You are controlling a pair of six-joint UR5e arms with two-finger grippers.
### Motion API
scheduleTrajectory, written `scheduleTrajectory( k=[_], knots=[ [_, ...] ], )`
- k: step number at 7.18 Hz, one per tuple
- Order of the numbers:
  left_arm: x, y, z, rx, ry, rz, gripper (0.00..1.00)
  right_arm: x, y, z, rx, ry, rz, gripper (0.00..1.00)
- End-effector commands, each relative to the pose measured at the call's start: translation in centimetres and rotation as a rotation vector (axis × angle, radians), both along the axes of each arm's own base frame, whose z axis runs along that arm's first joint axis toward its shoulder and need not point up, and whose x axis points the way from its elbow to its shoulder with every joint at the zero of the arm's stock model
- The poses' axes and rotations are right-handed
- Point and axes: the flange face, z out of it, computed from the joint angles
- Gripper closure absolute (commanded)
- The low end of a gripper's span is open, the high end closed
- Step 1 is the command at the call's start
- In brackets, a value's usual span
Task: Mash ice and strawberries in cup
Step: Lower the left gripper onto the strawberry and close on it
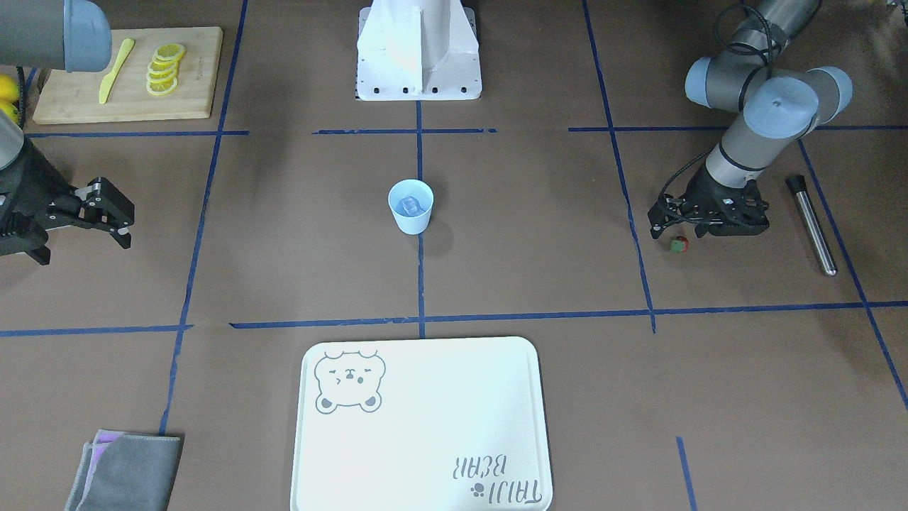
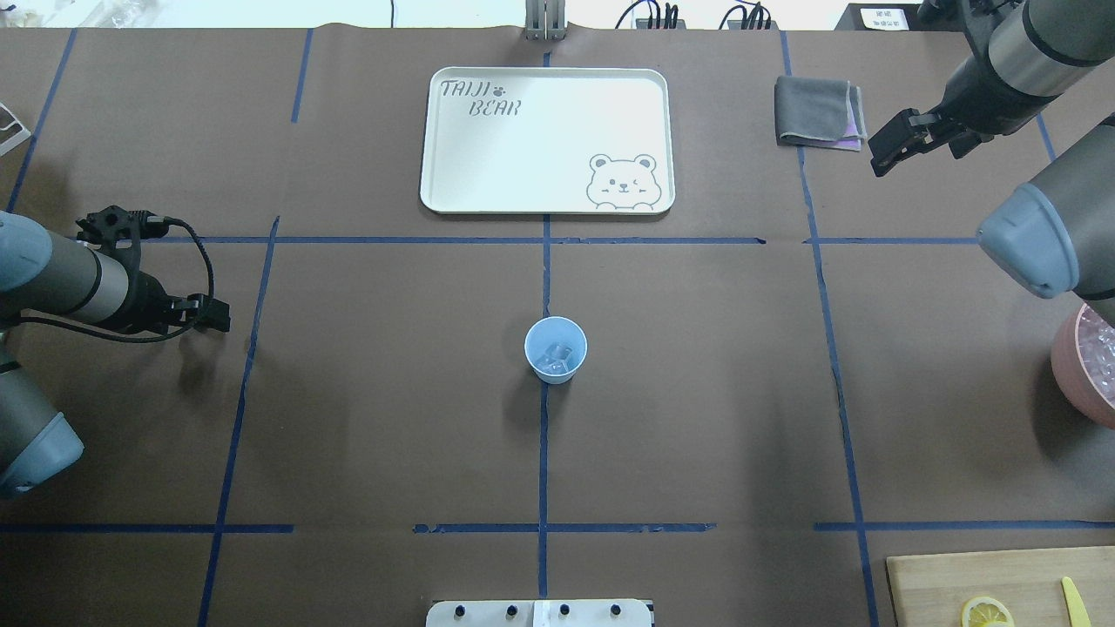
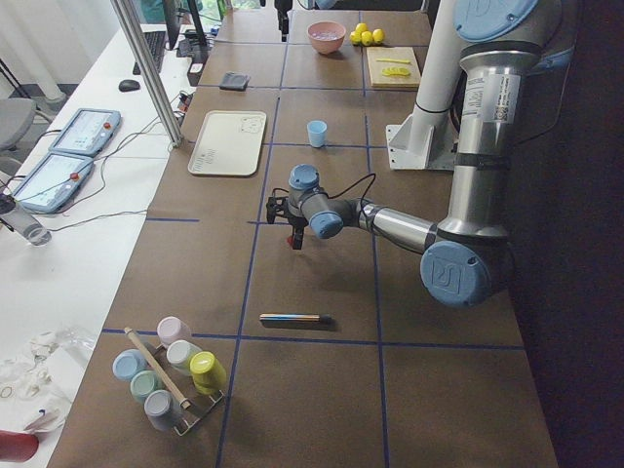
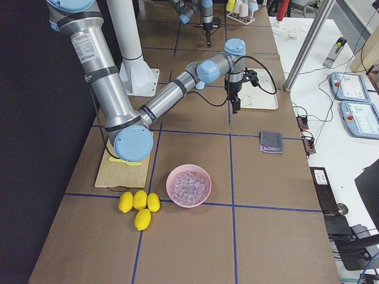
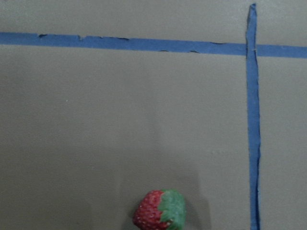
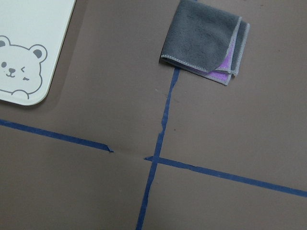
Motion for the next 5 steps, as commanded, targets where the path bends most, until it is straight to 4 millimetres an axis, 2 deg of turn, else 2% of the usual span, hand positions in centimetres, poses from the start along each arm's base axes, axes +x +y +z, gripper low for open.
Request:
scheduleTrajectory(
  k=[1, 5],
  knots=[
    [-0.04, 0.01, 0.08, -0.002, -0.002, -0.002, 0.17, 0.02, 0.04, 0.21, -0.004, 0.002, 0.000, 0.01],
    [0.16, -0.31, 0.02, -0.002, -0.003, -0.002, 0.21, -0.01, 0.17, 0.41, -0.007, 0.003, 0.000, 0.01]
  ],
)
